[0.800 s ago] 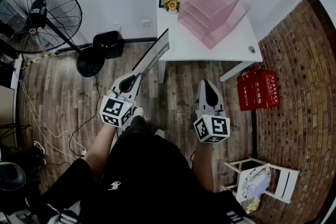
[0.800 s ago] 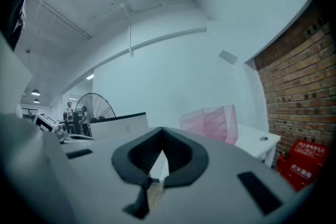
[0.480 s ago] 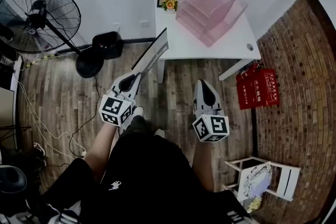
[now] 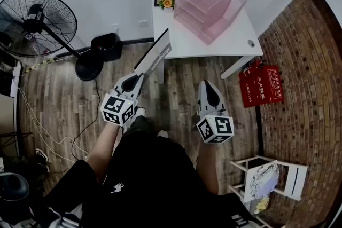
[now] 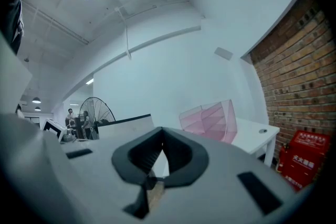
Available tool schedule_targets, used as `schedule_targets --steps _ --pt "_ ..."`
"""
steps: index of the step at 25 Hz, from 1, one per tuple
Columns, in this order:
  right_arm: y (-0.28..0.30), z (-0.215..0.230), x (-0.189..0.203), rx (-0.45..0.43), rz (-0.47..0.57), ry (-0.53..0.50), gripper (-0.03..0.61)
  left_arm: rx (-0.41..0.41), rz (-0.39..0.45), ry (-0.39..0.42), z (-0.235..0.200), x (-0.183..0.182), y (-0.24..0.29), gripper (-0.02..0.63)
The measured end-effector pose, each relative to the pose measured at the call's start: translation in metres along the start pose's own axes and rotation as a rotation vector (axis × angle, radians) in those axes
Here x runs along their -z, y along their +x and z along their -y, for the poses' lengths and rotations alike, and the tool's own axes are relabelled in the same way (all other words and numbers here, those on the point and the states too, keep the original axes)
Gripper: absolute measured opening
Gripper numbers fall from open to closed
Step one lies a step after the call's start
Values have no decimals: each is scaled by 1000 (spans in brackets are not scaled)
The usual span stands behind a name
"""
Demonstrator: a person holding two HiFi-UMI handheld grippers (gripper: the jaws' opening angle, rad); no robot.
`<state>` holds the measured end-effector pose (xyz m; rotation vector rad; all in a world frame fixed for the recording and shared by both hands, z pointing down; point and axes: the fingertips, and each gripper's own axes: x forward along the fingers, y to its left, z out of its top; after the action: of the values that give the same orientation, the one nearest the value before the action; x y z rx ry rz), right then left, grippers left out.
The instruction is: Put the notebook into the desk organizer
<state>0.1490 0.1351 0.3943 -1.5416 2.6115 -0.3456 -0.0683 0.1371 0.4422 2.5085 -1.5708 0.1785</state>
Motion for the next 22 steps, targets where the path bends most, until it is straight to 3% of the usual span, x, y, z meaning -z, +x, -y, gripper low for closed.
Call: schedule_targets --steps 11,22 --pt "22 8 3 40 -9 17 3 42 -24 -1 -16 -1 28 9" --pt "82 29 -6 128 1 12 3 128 -68 -30 -63 0 97 9"
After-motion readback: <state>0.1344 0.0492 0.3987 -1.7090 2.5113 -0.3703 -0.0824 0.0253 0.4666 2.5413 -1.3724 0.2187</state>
